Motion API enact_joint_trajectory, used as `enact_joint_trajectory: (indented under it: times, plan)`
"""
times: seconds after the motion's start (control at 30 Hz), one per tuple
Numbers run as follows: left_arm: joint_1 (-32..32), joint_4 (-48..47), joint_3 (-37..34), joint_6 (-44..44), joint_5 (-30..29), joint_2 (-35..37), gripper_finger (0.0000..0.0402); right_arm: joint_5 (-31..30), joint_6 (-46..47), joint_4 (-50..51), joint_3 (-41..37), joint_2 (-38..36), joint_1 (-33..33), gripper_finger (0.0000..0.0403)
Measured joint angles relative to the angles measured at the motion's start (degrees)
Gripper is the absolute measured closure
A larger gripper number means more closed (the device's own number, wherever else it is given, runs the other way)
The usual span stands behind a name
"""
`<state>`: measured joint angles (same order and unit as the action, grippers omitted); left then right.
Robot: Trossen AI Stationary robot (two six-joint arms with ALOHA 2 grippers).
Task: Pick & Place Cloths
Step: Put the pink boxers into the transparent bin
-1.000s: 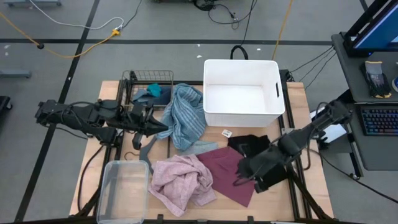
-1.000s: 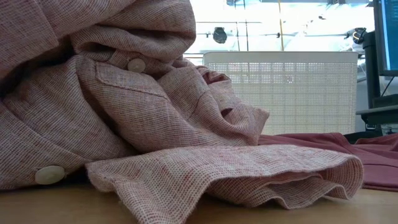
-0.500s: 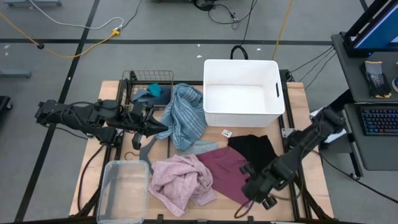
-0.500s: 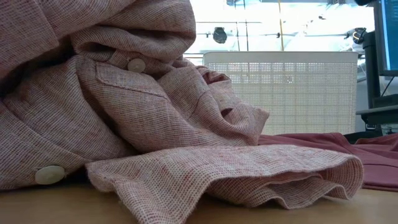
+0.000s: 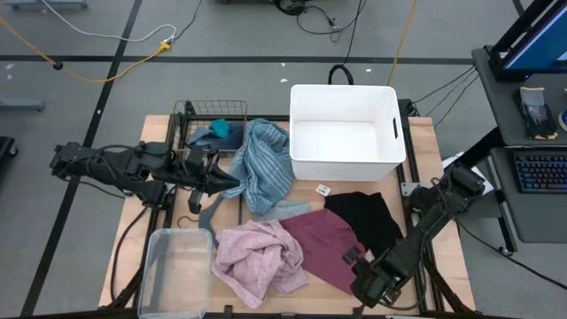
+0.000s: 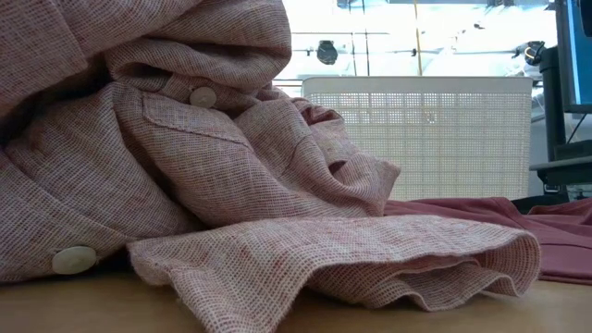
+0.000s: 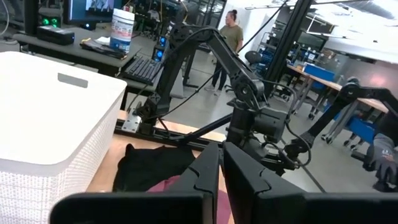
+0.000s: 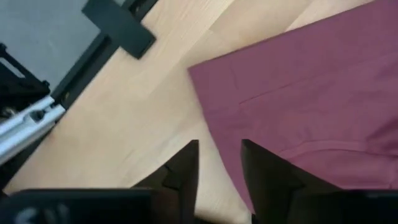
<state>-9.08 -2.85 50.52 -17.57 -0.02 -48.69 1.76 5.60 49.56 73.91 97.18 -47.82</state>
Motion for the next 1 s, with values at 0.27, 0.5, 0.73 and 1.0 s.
enact_joint_trajectory:
  times: [0.27, 0.5, 0.73, 1.0]
  plan:
    - [0.0, -0.3, 0.0, 0.7, 0.0, 0.0, 0.0382, -0.2, -0.6, -4.9, -5.7, -0.2, -2.6, 0.0203]
    - [0.0, -0.4, 0.0, -2.7, -0.1, -0.1, 0.0380, -6.4, -2.3, -6.4, -11.3, -0.2, -3.3, 0.0184]
    - [0.0, -0.3, 0.0, -6.0, -1.5, -0.5, 0.0380, -12.0, -4.8, -9.5, -12.0, -0.2, -3.3, 0.0184]
    - [0.0, -0.4, 0.0, -6.5, -1.6, -1.7, 0.0380, -12.0, -6.5, -11.7, -12.3, -0.2, -3.0, 0.0179]
